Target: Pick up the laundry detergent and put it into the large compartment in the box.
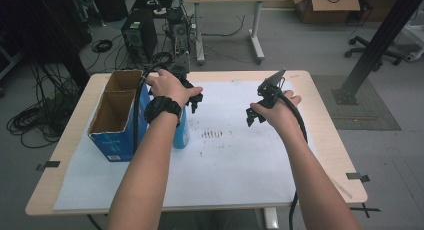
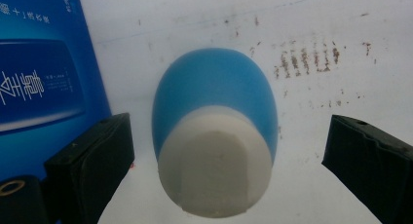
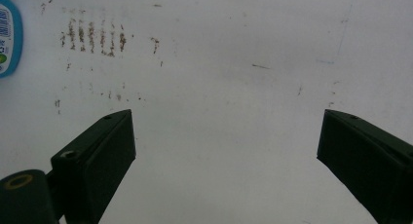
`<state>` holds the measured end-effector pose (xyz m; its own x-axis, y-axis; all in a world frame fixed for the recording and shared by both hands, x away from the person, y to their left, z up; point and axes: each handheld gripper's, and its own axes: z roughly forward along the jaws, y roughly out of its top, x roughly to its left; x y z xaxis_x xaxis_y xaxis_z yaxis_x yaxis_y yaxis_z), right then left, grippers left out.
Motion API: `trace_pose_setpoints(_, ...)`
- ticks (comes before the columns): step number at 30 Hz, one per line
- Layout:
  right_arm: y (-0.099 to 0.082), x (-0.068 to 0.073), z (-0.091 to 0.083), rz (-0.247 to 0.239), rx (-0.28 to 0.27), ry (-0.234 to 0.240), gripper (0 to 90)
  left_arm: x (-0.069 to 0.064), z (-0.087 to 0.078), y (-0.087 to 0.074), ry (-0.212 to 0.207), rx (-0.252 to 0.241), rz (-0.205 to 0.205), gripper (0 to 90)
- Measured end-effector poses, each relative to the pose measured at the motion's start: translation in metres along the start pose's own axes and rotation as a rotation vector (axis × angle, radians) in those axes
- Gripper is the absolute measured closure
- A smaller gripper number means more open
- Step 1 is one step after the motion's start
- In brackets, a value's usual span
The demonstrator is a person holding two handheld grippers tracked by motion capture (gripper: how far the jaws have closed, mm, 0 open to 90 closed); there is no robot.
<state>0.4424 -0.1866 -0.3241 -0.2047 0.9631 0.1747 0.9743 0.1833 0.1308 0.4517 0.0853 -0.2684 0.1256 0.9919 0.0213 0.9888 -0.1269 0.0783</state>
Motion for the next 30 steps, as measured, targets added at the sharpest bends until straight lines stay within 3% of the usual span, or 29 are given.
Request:
trace_pose_setpoints(11,-0.001,0.0,0.005,-0.002,0.004,0.006,7.0,0.003,0.014,-0.001,0.0,0.018,-0.01,4.8)
trace_pose_setpoints(30,-0.002,-0.001,0.006,-0.004,0.005,0.011,7.2,0.004,0.017,0.0,-0.001,-0.002,-0.03,6.1)
